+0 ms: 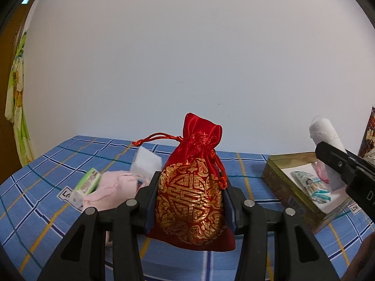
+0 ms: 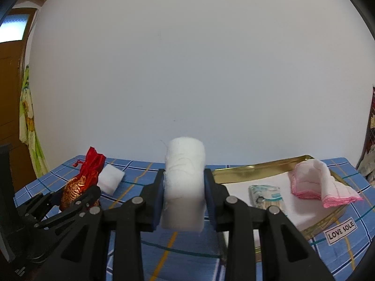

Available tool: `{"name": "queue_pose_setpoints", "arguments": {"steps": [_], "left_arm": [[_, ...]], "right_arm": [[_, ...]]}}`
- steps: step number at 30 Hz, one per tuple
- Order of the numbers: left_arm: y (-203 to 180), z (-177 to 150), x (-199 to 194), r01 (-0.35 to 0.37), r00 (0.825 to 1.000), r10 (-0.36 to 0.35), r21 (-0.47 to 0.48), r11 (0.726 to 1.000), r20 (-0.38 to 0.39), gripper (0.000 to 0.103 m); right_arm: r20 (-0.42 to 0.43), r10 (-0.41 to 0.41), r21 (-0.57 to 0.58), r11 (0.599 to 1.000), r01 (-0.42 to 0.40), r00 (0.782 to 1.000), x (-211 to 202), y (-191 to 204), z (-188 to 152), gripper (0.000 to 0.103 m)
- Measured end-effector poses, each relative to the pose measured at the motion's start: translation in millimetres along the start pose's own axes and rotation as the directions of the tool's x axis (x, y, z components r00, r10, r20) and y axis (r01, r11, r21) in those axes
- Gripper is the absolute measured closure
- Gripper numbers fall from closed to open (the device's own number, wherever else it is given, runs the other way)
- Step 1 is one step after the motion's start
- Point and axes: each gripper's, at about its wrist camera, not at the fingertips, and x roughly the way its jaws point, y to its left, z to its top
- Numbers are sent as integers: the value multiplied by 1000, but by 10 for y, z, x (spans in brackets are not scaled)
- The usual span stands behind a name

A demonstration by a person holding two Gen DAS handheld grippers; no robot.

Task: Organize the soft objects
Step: 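Carry the pouch with the left tool into the tin and release it while the right tool carries the roll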

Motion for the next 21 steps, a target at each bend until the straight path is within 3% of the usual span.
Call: {"name": "queue_pose_setpoints", "arguments": {"steps": [21], "left_arm": [[-928, -20, 81, 149, 989, -148, 48, 988, -5, 54]], "right_arm": [[-32, -160, 19, 987, 161, 987, -5, -711, 39, 71]]}}
